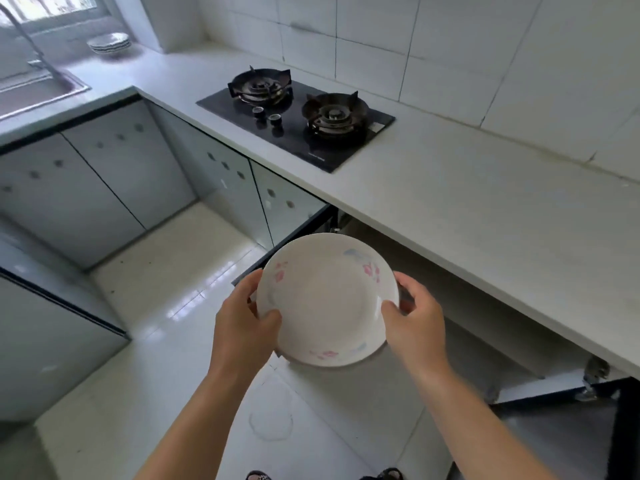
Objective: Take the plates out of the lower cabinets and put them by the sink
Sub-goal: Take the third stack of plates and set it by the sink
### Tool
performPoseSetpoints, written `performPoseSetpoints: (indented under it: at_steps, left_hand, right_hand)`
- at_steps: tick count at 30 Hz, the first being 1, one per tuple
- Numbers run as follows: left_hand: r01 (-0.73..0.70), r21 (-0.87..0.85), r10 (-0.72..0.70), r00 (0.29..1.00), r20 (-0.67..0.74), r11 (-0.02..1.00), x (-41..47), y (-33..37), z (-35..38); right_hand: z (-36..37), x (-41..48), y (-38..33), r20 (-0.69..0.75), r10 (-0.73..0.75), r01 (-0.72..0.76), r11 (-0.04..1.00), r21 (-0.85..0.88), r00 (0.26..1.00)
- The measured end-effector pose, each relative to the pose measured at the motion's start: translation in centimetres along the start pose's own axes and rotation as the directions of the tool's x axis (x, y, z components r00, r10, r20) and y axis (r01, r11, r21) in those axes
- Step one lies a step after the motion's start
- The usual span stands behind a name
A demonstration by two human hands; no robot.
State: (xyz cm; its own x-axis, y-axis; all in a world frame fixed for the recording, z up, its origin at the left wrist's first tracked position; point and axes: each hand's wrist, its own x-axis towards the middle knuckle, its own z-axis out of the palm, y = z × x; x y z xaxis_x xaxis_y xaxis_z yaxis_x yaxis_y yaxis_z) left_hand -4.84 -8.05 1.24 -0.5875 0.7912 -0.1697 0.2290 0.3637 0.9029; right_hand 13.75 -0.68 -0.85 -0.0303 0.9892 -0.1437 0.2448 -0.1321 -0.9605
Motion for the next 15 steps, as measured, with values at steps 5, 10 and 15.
performPoseSetpoints:
  at_steps: [5, 10, 15]
  left_hand:
    - [0.001, 0.011, 0.0, 0.995, -0.096, 1.0, 0.8, -3.0, -8.5]
    - [-0.002, 0.067, 0.014, 0.983, -0.185, 0.998, 1.6, -6.8, -16.7]
    - [0.05, 0.095, -0.018, 0.949, -0.316, 0.994, 1.7, -10.0, -23.2]
  right_hand:
    - [8.2, -2.2, -2.8, 0.123, -0.062, 0.066, 0.997, -0.029, 0.99]
    - [17.0, -5.0, -4.2, 0.244, -0.049, 0.06, 0.997, -0.039, 0.968]
    - [24.5, -7.1, -5.8, 0.348, 0.007, 0.017, 0.998, -0.064, 0.937]
